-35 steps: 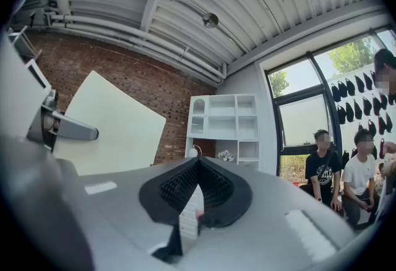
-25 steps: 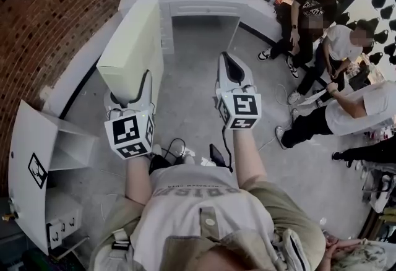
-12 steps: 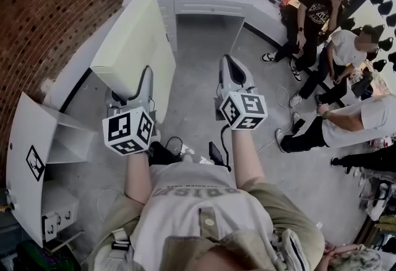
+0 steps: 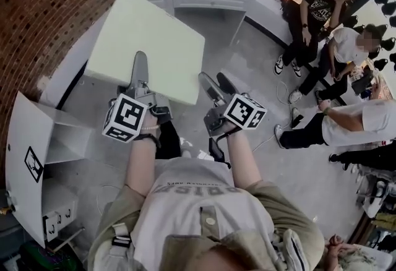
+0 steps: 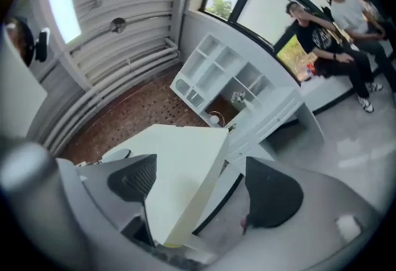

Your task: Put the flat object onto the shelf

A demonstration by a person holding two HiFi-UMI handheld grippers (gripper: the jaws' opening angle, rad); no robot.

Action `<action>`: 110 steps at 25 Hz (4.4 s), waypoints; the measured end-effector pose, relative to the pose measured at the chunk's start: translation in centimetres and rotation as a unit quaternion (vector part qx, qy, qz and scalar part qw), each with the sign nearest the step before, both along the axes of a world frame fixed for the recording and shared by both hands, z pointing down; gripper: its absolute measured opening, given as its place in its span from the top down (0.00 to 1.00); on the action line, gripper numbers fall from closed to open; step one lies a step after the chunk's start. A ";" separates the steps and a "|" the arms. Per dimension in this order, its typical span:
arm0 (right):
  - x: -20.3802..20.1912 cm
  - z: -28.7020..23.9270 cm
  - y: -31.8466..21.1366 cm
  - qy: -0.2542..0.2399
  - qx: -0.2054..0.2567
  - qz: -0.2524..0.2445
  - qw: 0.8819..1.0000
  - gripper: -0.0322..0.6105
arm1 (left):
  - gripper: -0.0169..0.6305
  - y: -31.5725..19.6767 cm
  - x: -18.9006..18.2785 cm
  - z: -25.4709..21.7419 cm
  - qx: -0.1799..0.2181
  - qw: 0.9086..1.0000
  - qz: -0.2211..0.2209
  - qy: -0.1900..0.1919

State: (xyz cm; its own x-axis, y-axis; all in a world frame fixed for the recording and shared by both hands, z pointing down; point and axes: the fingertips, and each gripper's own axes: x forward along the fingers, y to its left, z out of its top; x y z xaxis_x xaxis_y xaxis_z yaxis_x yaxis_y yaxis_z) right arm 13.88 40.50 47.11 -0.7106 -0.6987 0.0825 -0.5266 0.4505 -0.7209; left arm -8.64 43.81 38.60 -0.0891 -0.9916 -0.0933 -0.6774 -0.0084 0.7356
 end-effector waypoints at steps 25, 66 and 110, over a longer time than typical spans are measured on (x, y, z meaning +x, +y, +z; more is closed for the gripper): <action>-6.1 0.5 -20.7 -0.222 -0.126 0.031 0.966 0.27 | 0.49 -26.6 -1.5 1.5 0.022 0.981 0.088 0.173; -5.9 -5.6 -53.0 -0.182 -0.024 0.023 0.983 0.32 | 0.49 -54.9 -1.9 0.6 0.068 0.960 0.161 0.219; -10.3 -6.8 -75.1 -0.201 -0.032 -0.102 0.974 0.37 | 0.44 -78.0 0.2 -0.7 0.093 0.965 0.127 0.211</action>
State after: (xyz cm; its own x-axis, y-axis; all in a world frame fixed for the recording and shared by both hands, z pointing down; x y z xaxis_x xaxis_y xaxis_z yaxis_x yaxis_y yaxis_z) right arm 3.60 -34.64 40.28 -0.8183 -0.5421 -0.1911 -0.1009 0.4628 -0.8807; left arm -8.44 -34.22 37.87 0.0856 -0.9559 -0.2810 -0.2763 -0.2937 0.9151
